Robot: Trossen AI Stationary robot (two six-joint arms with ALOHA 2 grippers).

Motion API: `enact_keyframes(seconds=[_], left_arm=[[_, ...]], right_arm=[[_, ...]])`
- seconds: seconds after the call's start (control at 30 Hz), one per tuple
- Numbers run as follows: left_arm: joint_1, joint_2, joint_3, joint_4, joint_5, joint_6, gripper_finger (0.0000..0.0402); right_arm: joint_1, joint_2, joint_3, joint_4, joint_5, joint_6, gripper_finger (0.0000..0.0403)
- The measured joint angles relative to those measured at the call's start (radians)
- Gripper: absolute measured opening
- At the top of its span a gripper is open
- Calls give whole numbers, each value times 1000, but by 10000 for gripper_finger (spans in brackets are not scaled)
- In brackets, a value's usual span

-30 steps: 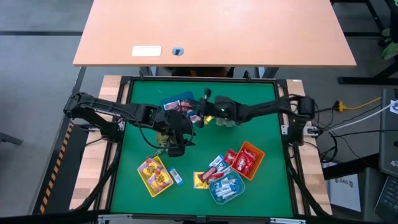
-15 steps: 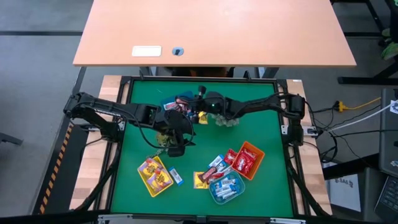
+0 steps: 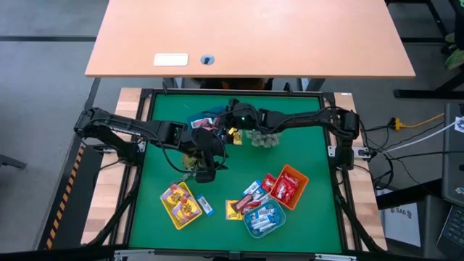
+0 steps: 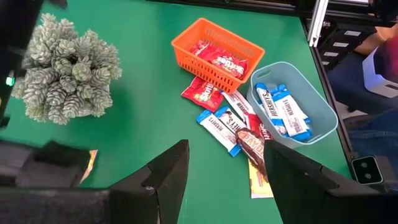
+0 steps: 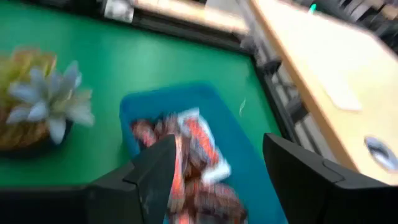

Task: Sort candy
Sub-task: Put the yellow candy into the yellow bin

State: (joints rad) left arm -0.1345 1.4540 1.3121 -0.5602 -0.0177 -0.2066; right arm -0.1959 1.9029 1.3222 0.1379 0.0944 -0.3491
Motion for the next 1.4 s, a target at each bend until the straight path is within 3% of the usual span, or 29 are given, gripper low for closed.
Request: enact_keyframes(seconds=[0.33, 0.5, 0.63, 0.87, 1.4], left_arm=[[1, 0, 0, 1, -124, 12, 193], [1, 20, 0, 21, -131, 82, 193], [1, 82, 0, 95, -161, 153, 193], [29, 223, 0, 219, -324, 319, 193], [224, 501, 0, 277, -325, 349, 193]], right_arm=[[48, -245, 18, -417, -6, -81, 244], [102, -402, 18, -594, 27, -89, 244], [149, -512, 18, -730, 37, -72, 244], [229, -660, 18, -908, 33, -17, 244], [235, -691, -13, -995, 19, -29, 244]])
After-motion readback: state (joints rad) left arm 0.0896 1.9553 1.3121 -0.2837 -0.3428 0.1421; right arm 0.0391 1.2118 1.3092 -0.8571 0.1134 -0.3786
